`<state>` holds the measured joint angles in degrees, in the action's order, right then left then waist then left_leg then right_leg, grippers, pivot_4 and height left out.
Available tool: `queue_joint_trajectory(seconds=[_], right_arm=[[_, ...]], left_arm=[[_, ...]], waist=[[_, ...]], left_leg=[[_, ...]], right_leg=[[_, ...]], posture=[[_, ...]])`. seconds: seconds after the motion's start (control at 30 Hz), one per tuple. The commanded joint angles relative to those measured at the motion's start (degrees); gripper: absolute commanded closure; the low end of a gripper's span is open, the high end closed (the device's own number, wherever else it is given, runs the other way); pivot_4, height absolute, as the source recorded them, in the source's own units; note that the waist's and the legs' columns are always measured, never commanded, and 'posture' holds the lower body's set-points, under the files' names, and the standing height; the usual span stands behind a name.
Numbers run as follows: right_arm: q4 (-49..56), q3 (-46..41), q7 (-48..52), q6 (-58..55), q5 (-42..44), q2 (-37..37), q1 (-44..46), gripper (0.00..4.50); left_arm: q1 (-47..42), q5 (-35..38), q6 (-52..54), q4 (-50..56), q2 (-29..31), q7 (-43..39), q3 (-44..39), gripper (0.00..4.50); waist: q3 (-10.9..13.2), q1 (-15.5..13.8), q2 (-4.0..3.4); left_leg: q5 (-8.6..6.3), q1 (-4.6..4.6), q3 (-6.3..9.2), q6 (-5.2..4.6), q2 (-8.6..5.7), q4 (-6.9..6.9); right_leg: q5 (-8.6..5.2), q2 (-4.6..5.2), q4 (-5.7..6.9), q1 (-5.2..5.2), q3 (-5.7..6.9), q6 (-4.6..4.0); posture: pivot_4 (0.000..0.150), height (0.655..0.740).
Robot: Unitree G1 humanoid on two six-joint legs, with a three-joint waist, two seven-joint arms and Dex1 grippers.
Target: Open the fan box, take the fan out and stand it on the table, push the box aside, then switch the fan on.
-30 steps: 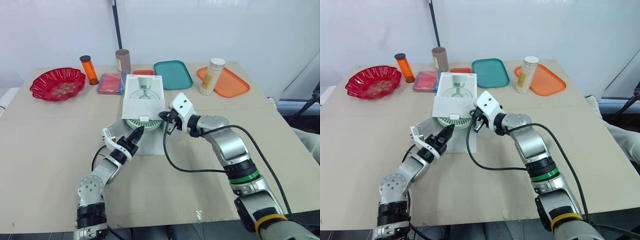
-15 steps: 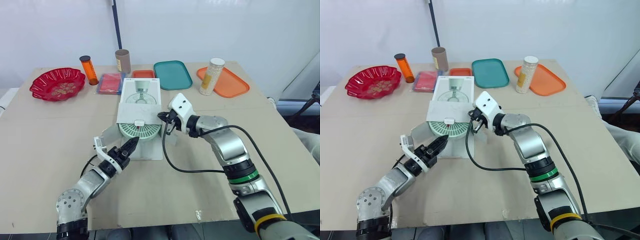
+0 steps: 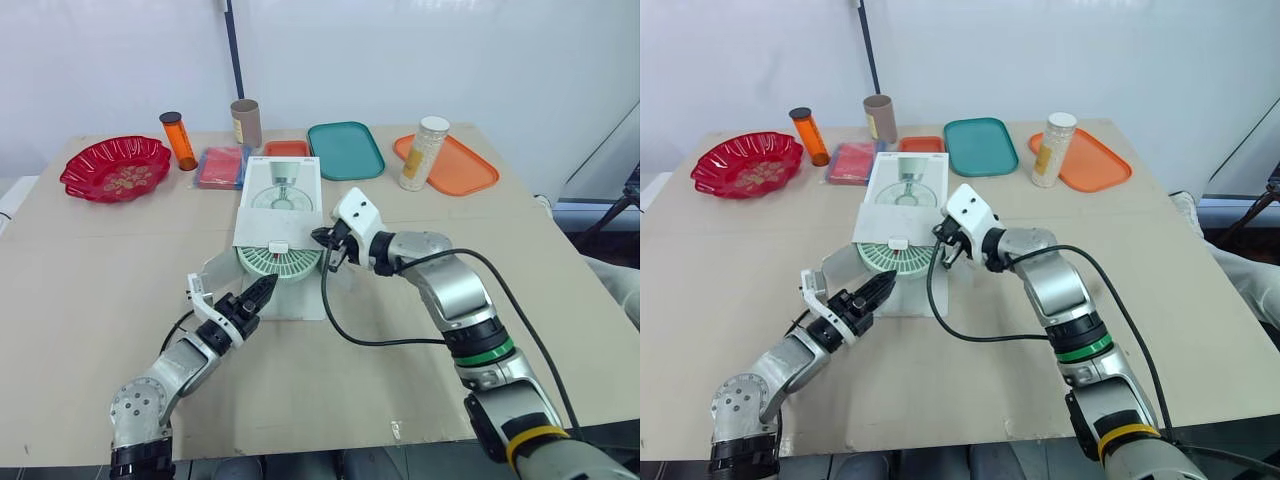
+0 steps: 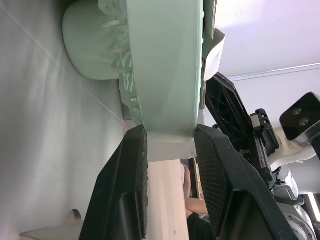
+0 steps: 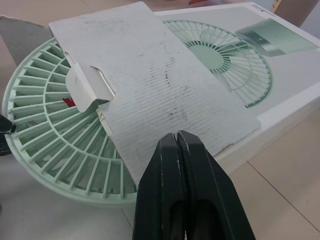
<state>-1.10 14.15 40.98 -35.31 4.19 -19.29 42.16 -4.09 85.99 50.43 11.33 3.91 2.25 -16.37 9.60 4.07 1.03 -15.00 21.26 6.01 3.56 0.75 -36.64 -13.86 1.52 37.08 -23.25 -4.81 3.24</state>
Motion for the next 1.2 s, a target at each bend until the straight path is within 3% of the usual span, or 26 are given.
queue_joint_trajectory(seconds=[0.03, 0.47, 1.07, 1.17, 1.2], right_arm=[[-0.7, 1.3, 0.0, -1.1, -0.7, 0.0, 1.1, 4.5], [-3.5, 1.6, -1.0, -1.8, -1.1, 0.8, 2.6, 4.5], [-1.9, 1.4, -1.8, -2.2, -0.7, 0.8, 2.0, 4.5], [-2.0, 1.4, -1.9, -2.0, -0.7, 0.9, 2.0, 4.5], [-2.2, 1.5, -2.0, -1.8, -0.8, 1.0, 2.1, 4.5]], left_arm=[[2.5, 0.7, -0.4, 0.5, 1.1, 2.8, -0.4, 3.52], [6.8, 2.7, -0.5, 2.0, 3.0, 3.0, 1.9, 3.52], [16.1, 12.0, 0.1, 3.9, 10.5, 1.2, 3.0, 3.52], [16.9, 8.3, -0.9, 5.3, 11.1, -1.3, 3.6, 2.11], [16.6, 8.6, -1.4, 5.2, 10.9, -1.3, 3.4, 1.94]], waist=[[0.0, 0.0, 0.0], [-0.1, 0.0, 0.02], [-0.1, 0.1, -0.03], [-0.1, 0.1, -0.07], [-0.1, 0.1, -0.09]], left_leg=[[0.0, -0.01, 0.0, 0.0, 0.0, 0.01], [0.0, -0.08, -0.01, 0.0, 0.0, 0.02], [-0.01, -0.12, -0.02, 0.0, 0.01, 0.09], [-0.01, -0.13, -0.02, 0.0, 0.01, 0.09], [-0.01, -0.13, -0.02, 0.0, 0.01, 0.09]], right_leg=[[0.0, 0.0, 0.0, 0.0, 0.0, -0.01], [0.0, -0.01, 0.0, 0.05, -0.02, -0.01], [-0.07, -0.01, -0.01, 0.05, -0.02, -0.05], [-0.09, -0.01, -0.01, 0.05, -0.03, -0.05], [-0.1, -0.02, -0.01, 0.05, -0.03, -0.06]], posture=[[0.15, 0.74], [0.15, 0.74], [0.15, 0.74], [0.15, 0.74], [0.15, 0.74]])
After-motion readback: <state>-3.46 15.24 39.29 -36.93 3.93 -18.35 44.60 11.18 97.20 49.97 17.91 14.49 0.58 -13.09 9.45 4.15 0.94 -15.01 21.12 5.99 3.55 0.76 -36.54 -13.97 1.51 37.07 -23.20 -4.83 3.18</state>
